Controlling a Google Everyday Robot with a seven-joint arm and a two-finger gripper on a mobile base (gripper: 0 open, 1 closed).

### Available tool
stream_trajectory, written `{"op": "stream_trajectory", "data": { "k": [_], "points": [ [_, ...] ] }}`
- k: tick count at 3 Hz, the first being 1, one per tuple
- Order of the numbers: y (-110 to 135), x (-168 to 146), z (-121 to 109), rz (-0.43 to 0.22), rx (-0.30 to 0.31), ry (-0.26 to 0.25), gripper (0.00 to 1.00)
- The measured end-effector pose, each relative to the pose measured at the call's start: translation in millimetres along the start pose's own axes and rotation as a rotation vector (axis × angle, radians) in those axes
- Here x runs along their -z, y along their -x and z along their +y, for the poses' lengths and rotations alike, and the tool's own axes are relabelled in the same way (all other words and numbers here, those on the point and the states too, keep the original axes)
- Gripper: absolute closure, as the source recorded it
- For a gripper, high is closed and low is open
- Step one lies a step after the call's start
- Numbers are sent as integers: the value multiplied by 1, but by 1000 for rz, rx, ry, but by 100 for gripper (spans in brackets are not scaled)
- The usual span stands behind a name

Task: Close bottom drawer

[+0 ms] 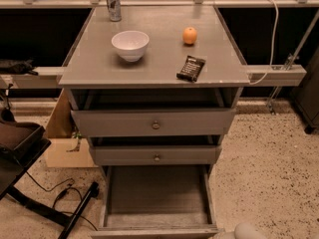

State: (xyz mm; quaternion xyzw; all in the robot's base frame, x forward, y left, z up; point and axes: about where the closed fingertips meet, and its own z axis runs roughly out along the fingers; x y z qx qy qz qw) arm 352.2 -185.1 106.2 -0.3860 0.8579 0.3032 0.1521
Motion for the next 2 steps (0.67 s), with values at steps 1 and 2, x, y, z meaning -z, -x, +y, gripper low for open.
{"op": "stream_trajectory", "data": {
  "k": [1, 2],
  "points": [
    [19, -1, -6, -43, 16, -1, 100],
    [19, -1, -6, -43, 16, -1, 100]
  ]
}}
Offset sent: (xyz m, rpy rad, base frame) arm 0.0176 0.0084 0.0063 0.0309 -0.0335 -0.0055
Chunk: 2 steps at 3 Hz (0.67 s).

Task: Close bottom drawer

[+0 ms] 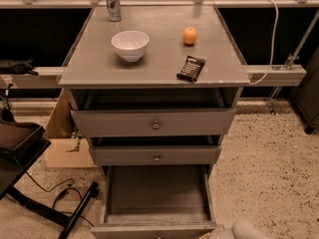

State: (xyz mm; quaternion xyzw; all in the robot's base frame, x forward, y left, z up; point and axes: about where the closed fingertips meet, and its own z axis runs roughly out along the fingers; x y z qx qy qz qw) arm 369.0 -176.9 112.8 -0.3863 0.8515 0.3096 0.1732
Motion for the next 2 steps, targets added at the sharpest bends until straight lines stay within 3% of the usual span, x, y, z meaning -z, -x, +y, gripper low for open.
{"op": "stream_trajectory", "data": {
  "k": [2],
  "points": [
    [10, -7, -11, -9, 25, 0, 100]
  ]
}}
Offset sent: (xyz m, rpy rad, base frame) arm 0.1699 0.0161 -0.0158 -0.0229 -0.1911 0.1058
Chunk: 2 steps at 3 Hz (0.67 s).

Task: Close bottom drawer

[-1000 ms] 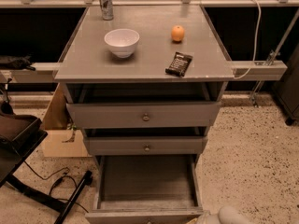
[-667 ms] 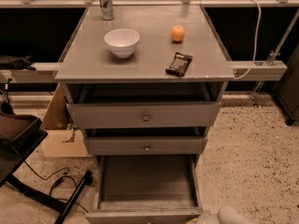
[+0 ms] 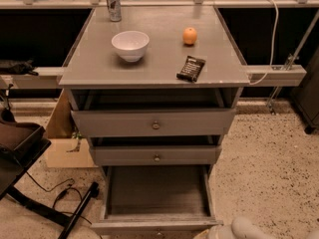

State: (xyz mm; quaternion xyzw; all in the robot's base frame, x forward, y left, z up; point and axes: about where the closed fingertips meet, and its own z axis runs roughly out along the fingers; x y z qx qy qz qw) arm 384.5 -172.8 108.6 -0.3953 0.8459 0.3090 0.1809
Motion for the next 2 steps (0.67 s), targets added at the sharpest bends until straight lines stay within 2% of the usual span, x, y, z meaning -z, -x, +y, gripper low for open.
{"op": "stream_trajectory", "data": {
  "k": [1, 2],
  "points": [
    [13, 1, -15, -7, 21, -13, 100],
    [13, 1, -15, -7, 21, -13, 100]
  ]
}}
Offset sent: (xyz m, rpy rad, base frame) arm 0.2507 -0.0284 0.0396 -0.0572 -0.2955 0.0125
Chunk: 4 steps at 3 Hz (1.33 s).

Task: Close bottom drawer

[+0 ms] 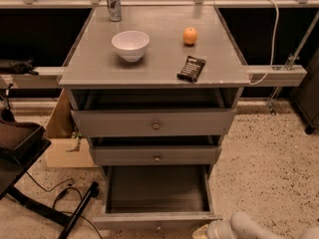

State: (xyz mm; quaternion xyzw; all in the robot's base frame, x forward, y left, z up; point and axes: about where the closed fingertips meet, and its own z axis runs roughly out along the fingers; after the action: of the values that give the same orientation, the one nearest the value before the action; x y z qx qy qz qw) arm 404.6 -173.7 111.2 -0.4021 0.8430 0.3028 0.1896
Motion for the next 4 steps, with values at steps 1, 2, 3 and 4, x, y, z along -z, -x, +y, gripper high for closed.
{"op": "stream_trajectory", "data": {
  "k": [1, 2, 3, 4],
  "points": [
    [20, 5, -25, -16, 25, -27, 100],
    [64, -9, -32, -59, 77, 9, 100],
    [62, -9, -30, -59, 77, 9, 100],
    [80, -4, -58, -87, 90, -23, 100]
  ]
}}
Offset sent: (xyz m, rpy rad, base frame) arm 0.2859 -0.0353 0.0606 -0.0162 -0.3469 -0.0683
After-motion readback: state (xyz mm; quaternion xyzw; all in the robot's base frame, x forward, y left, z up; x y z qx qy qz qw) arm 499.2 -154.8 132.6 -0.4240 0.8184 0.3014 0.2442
